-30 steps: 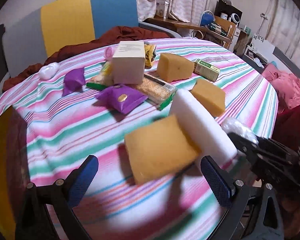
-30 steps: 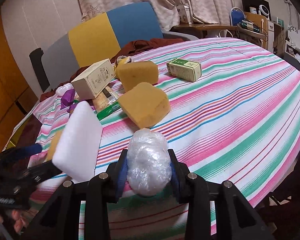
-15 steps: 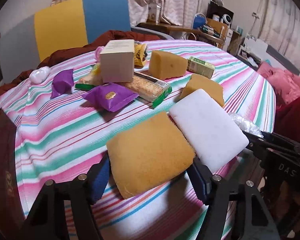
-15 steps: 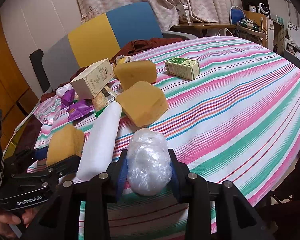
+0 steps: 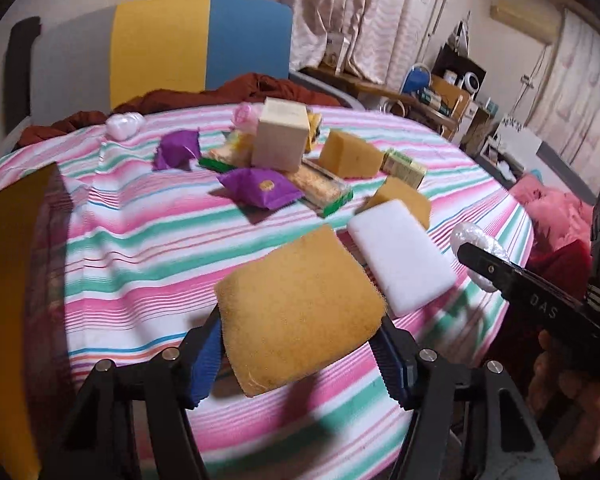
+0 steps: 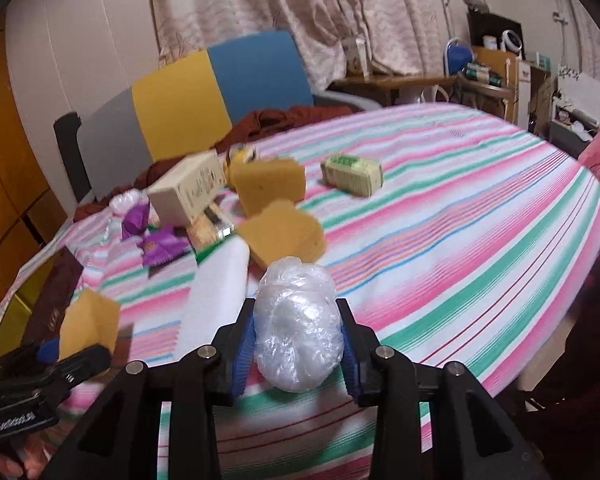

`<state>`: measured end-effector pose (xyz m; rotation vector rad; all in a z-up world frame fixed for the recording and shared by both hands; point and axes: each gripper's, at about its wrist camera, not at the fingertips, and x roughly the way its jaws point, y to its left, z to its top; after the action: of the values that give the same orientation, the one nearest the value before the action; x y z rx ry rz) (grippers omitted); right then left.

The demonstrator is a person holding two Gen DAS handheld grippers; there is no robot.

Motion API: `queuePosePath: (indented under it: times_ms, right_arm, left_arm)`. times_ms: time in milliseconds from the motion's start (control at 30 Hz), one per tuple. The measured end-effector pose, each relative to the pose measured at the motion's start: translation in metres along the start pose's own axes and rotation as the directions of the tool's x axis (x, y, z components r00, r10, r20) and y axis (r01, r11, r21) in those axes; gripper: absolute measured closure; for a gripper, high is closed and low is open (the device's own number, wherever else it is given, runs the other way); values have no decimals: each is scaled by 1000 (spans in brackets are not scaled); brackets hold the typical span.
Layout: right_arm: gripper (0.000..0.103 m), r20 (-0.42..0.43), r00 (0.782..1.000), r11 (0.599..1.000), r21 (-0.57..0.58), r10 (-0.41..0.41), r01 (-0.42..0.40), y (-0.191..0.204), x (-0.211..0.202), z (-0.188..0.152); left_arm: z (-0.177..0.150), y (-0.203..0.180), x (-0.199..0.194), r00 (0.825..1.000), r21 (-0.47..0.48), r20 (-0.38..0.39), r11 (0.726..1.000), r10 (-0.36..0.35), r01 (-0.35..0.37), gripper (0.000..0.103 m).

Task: Organize objects
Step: 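Carry the yellow sponge into the gold tin and open the left tool while the right tool carries the bag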

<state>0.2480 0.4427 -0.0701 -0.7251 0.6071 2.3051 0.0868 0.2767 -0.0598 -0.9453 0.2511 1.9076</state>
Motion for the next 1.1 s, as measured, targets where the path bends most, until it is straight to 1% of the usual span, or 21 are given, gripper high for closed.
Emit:
queuePosePath:
  times_ms: [133,233,300,400,467,633,700,733,767,800,933,1000,1033,1067,1100]
  right_arm:
    - [66,8,999,999,-15,31,-31,12,-7,7]
    - [66,-1,997,996,-48,75,-75,30,-10,7]
    - [66,-7,994,990,-84,113,-113,47,-11,6]
    - [66,-16,987,977,-142,158,-158,72,-14,3]
    - [66,-24,981,964,-183,191,-193,90,-17,0]
    - [66,-43,954,920,-257,296,-296,136,-25,-8]
    - [66,-47,945,901,-291,324,-323,153,-30,-10]
    - [66,-49,938,885,-317,344,-342,165,-32,-12]
    - [66,-55,932,873,-333,360,-357,175,-34,-14]
    - [66,-60,928,866,-340,368,-366,181,-34,-15]
    - [66,-105,901,823,-374,421,-428,212,-36,-21]
    - [66,-118,892,804,-393,437,-446,227,-38,-24]
    - [66,-127,885,791,-406,448,-458,236,-39,-25]
    - [66,-135,880,781,-415,456,-468,242,-39,-26]
    - [66,-145,871,766,-424,470,-484,252,-40,-27]
  left_arm:
    - [-1,4,-27,999,-14,49,1000,7,-6,36]
    - [-1,16,-51,996,-45,86,999,33,-29,35]
    - [-2,27,-64,993,-74,103,996,57,-50,35]
    - [-6,47,-82,985,-113,128,989,113,-99,35]
    - [-11,61,-91,980,-144,133,981,147,-128,35]
    - [-24,95,-111,968,-235,137,956,211,-175,35]
    - [-29,111,-120,957,-262,136,941,256,-214,35]
    - [-31,117,-124,953,-271,133,935,273,-230,35]
    - [-34,128,-129,945,-291,128,922,300,-254,35]
    - [-37,136,-133,941,-308,124,913,316,-266,35]
    - [-50,172,-145,923,-386,88,867,375,-315,35]
    - [-55,189,-149,914,-413,57,843,403,-346,35]
    - [-58,198,-150,905,-424,37,826,424,-370,35]
    - [-59,204,-149,900,-432,22,816,435,-384,35]
    - [-61,211,-149,896,-441,-1,804,445,-399,35]
